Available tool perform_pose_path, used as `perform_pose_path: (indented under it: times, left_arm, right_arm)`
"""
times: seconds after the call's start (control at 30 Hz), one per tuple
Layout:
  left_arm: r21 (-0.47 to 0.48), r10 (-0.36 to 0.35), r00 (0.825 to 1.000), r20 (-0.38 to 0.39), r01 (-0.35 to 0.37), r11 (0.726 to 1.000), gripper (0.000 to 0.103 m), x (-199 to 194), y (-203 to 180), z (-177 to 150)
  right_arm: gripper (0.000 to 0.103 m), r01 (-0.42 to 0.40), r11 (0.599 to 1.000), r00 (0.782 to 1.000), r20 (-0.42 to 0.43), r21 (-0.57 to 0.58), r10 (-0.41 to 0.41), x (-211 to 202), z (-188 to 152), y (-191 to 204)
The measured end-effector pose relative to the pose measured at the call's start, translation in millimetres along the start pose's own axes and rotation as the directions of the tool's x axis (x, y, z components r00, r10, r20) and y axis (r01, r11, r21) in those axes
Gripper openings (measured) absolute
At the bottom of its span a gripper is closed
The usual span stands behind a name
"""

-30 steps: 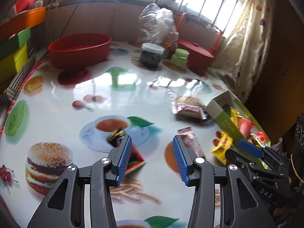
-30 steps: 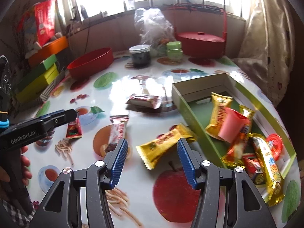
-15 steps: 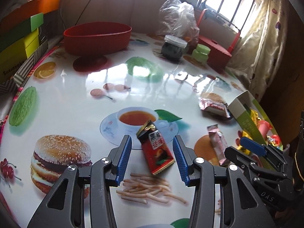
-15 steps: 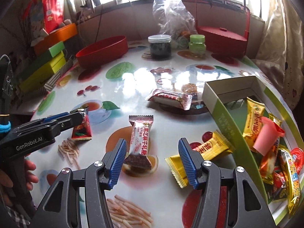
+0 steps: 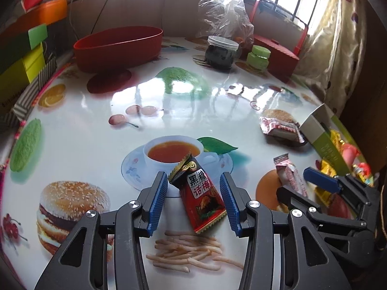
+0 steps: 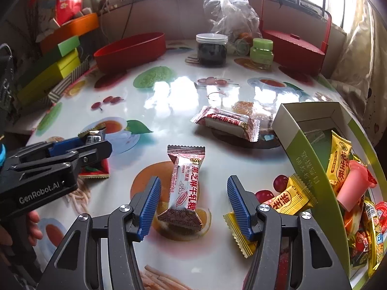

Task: Organize snacks
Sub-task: 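Grasp the dark red plum packet with the left gripper while the right grasps the white wafer bar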

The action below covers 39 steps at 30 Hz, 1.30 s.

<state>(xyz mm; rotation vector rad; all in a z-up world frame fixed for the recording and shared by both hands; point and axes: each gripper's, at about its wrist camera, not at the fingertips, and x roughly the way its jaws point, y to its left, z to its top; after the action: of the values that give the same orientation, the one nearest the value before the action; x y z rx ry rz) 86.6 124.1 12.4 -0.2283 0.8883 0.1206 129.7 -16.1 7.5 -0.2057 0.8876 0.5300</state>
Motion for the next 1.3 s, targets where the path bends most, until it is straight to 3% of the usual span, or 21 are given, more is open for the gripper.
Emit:
perform_pose_path:
  times: [0.1, 0.43, 0.53, 0.6, 0.87, 1.3]
  left_arm:
    - [0.031, 0.035, 0.999, 0.004, -0.035, 0.999, 0.046, 0, -2, -2]
    - [0.041, 0.038, 0.999, 0.016, -0.039, 0.998, 0.046, -1, -2, -4]
    - [0.035, 0.039, 0.999, 0.021, -0.039, 0.999, 0.045, -3, -1, -6]
    - [0.021, 0.047, 0.999, 0.027, -0.048, 0.999, 0.035, -4, 2, -7]
    - [0.005, 0.033, 0.999, 0.034, -0.033, 0.999, 0.029, -7, 5, -8]
    - [0.004, 0.022, 0.998, 0.052, -0.022, 1.000, 0.028, -15, 5, -7]
  right_arm:
    - [0.057, 0.014, 1.000, 1.000, 0.001, -0.013, -0.014, 2, 1, 1]
    - [0.056, 0.033, 0.999, 0.999, 0.009, -0.029, -0.033, 4, 2, 4]
    - [0.047, 0.032, 0.999, 0.999, 0.013, -0.028, -0.032, 3, 1, 4]
    - [0.041, 0.029, 0.999, 0.999, 0.016, -0.029, -0.029, 2, 0, 5]
    - [0.020, 0.021, 1.000, 1.000, 0.023, -0.019, -0.021, -1, -2, 6]
    - [0.019, 0.005, 1.000, 0.999, 0.040, -0.018, -0.004, -7, -4, 10]
